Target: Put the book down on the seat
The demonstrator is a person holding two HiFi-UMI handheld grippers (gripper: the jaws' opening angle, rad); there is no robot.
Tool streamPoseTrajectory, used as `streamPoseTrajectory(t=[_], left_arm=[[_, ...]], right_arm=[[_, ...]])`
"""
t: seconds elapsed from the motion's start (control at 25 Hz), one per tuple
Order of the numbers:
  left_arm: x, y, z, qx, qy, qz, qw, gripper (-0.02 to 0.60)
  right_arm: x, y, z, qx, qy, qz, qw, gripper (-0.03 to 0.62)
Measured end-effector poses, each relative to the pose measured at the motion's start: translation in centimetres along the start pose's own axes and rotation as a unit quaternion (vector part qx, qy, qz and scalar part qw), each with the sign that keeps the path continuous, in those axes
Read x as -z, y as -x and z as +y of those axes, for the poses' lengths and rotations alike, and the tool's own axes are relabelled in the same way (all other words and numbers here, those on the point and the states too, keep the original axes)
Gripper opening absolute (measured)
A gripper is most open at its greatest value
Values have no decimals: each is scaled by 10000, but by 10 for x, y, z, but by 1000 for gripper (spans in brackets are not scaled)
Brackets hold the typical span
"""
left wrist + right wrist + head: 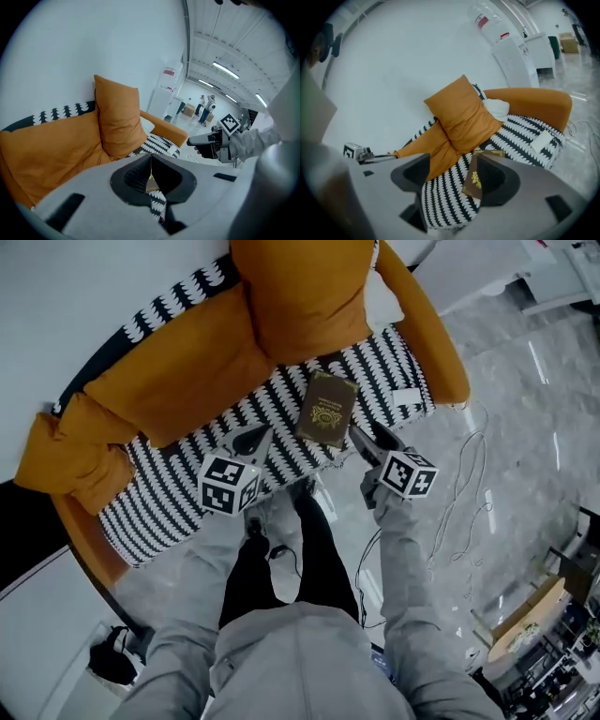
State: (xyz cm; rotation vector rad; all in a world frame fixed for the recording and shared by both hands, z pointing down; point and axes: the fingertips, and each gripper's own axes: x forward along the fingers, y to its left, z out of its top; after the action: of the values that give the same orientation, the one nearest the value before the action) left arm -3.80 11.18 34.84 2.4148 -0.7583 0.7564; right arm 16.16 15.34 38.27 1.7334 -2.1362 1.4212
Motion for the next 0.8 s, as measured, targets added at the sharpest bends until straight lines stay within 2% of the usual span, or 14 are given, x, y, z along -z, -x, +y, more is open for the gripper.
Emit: streamPoseTrajectory(t=[0.12, 0.36, 0.4, 0.44, 0.48, 0.52, 0.64, 0.8], left_arm=[[-18, 27, -11, 92, -208, -178, 9996, 26], [-50, 91, -33, 246, -603, -535, 9964, 26], [-55, 102, -36, 272, -663, -582, 9957, 26], [-59, 113, -38, 294, -725, -633, 9949, 26], [-64, 123, -40, 315, -793, -688, 9940, 26], [-69, 133, -42, 334, -866, -747, 9929, 26], [-86, 158, -50, 402, -1072, -927, 9891, 26], [-105, 186, -64, 527, -1421, -1129, 9820, 26]], right_arm=[[-4, 29, 36, -26, 253, -132, 9996, 330], [0, 84, 104, 228, 906, -343, 9950, 322], [-2, 93, 116, 317, 1060, -404, 9930, 306], [-5, 103, 127, 438, 1236, -496, 9901, 257], [-10, 113, 137, 573, 1418, -620, 9863, 163], [-15, 123, 148, 703, 1585, -753, 9820, 102], [-31, 151, 176, 1029, 1934, -1059, 9700, 47], [-46, 180, 216, 1119, 2240, -1280, 9597, 43]])
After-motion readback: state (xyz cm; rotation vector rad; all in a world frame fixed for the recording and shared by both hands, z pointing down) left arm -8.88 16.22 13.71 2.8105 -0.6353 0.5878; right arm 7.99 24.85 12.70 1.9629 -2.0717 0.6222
